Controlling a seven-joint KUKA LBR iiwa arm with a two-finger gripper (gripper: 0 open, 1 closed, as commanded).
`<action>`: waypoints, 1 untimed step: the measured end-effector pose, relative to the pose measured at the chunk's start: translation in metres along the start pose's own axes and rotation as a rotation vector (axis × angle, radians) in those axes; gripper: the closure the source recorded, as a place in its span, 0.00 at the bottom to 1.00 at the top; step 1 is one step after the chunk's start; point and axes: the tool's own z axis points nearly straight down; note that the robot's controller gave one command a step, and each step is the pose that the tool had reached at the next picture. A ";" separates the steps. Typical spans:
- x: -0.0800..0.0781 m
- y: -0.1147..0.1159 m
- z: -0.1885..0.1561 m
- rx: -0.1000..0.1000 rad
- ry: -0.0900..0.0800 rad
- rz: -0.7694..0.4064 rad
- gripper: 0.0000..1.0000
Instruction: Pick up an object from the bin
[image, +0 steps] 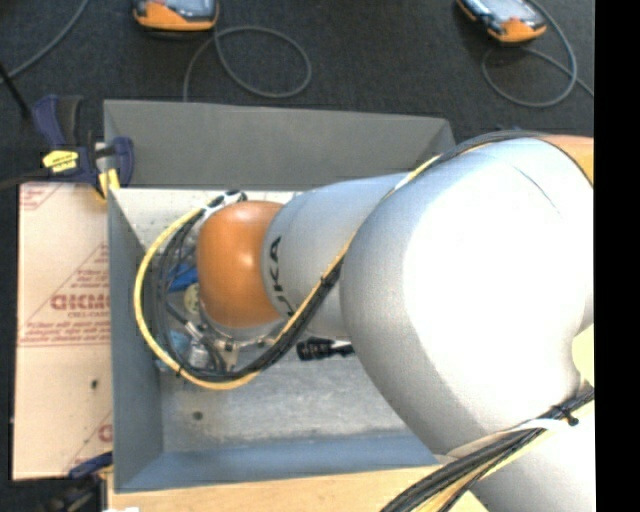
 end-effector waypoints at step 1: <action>0.000 -0.001 -0.015 0.001 0.003 0.000 1.00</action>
Offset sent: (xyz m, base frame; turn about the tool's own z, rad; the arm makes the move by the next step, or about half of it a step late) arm 0.0001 0.0001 0.0037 0.0000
